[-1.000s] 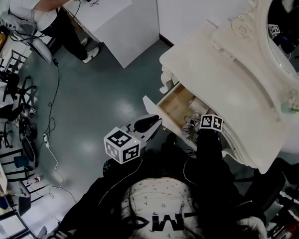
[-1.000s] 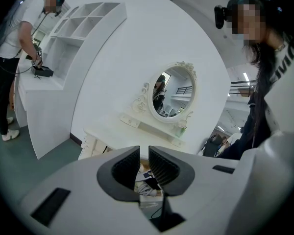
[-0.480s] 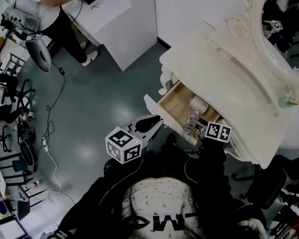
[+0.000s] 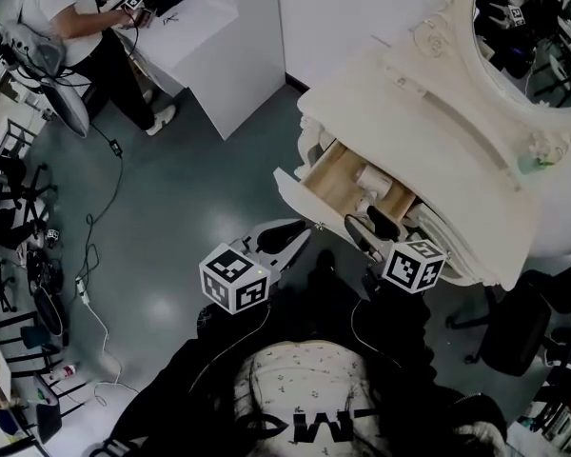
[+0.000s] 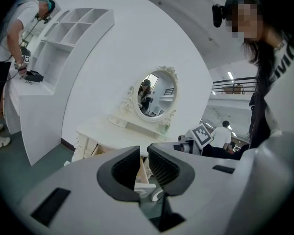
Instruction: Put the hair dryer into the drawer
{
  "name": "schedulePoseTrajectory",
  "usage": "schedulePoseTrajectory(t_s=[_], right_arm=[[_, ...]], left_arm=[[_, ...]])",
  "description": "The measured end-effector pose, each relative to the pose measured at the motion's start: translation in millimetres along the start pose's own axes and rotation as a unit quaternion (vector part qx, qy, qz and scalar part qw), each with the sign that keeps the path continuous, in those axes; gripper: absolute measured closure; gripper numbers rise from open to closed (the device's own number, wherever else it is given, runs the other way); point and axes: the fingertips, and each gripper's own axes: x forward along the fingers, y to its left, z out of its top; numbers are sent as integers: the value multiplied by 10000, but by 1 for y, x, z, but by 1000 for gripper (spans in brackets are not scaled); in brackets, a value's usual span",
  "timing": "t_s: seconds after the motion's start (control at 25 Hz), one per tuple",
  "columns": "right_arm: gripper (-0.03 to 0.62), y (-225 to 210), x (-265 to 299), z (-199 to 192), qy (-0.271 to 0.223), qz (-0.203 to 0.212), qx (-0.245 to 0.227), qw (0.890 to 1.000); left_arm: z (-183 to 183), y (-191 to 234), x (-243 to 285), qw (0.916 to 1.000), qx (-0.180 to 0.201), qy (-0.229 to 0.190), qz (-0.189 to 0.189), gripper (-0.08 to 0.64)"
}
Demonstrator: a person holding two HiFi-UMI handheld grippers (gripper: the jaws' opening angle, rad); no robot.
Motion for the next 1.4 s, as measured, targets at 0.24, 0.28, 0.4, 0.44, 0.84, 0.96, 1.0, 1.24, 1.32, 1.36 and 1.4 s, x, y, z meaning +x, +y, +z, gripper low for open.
schedulePoseTrajectory(t_s=[0.24,0.28,0.4,0.44,0.84,0.96,1.0,1.24,1.32,1.36,1.4], right_arm=[[289,67,-23,-18,-364,81,-367,9986],[299,76,-28,-24,-402,53,-419,9983],[365,98,-42,-42,-560,9,-466,9973],[395,105,-46,-47,-606,3,-477,9970],[548,141,-95,-79,-687,-291,-775,9942],[549,145,-105,-82,-677,-258,-845,9938],[549,147,-108,-82,-668,-246,-891,9935],[549,157,-127,-92,-548,-149,-1209,9910],[549,160,-138,-97,-510,-89,-1235,9910],[549,161,-144,-100,-495,-57,-1244,9910],[549,162,-152,-104,-483,-31,-1257,9909]], left_arm=[[-13,-25,-45,9993,310,-37,-196,506],[-17,-29,-53,9991,347,-47,-219,506],[-27,-38,-73,9988,388,-82,-282,506],[-31,-40,-79,9988,382,-95,-305,506],[-49,-77,-97,9967,405,-132,-687,506],[-50,-91,-95,9957,492,-157,-765,506],[-50,-96,-95,9954,525,-176,-778,506],[-48,-125,-100,9950,623,-352,-702,506],[-54,-137,-103,9955,582,-367,-649,506],[-58,-145,-104,9958,560,-362,-626,506],[-63,-152,-105,9961,539,-352,-604,506]])
